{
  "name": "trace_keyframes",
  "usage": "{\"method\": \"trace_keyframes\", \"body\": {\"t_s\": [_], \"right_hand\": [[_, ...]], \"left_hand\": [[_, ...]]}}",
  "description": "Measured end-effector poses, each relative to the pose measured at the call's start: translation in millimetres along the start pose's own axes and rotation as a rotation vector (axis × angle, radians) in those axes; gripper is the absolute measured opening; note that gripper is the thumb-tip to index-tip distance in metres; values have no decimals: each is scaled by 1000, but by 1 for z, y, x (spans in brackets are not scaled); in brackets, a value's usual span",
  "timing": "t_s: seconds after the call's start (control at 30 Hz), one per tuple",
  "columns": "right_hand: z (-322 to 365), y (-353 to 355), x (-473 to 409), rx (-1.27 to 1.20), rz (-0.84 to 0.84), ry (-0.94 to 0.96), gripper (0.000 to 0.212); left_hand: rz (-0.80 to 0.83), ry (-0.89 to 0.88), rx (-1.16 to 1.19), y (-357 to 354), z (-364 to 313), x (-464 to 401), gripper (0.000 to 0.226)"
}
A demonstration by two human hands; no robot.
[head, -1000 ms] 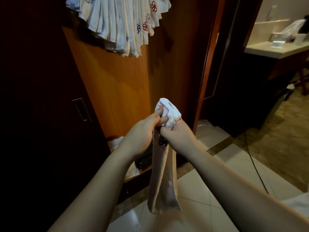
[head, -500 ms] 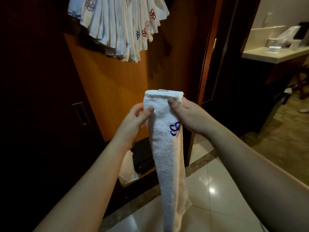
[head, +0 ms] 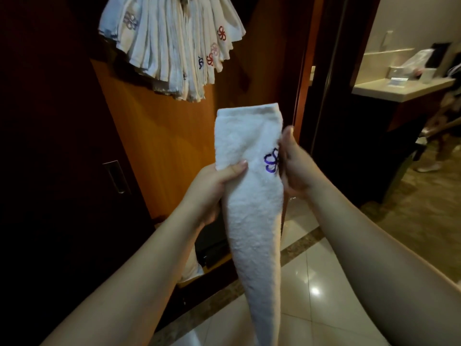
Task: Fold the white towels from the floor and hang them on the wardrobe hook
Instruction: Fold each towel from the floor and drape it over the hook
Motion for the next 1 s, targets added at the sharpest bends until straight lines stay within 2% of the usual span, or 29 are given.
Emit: {"method": "trace_keyframes", "body": {"t_s": [0.07, 0.17, 0.23, 0.33, 0.43, 0.57, 0.73, 0.83, 1.0], "right_hand": [[-33, 8, 8, -121, 137, -195, 109], [-77, 10, 24, -150, 233, -374, 105], [-87, 4, 29, -48, 277, -368, 102], [-84, -7, 27, 202, 240, -360, 104], [-84, -17, 25, 324, 221, -327, 83], [-92, -23, 25, 266, 200, -343, 79], [-95, -21, 23, 99, 322, -511, 107], [-95, -18, 20, 128, 409, -571, 104], [-93, -17, 21, 201, 371, -572, 110]], "left_hand": [[-35, 44, 44, 0, -11, -7, 28], [-122, 107, 64, 3, -29, -18, 31], [-160, 114, 41, 9, -40, -26, 28], [-199, 94, 17, 16, -55, -36, 27], [-227, 64, -5, 23, -66, -46, 26], [-225, 41, 42, 37, -82, -56, 29], [-130, 79, 136, 51, -97, -70, 28], [-67, 96, 171, 56, -102, -79, 34], [-70, 130, 208, 62, -101, -93, 36]]}}
Point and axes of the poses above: each hand's wrist, its own x-axis away from the middle knuckle, its own y-axis out of the back of the hand, z = x × y, the point moved 2 cm from there along -x, towards the middle knuckle, and after that the axes turned 4 degrees about -y, right-handed, at the moved point
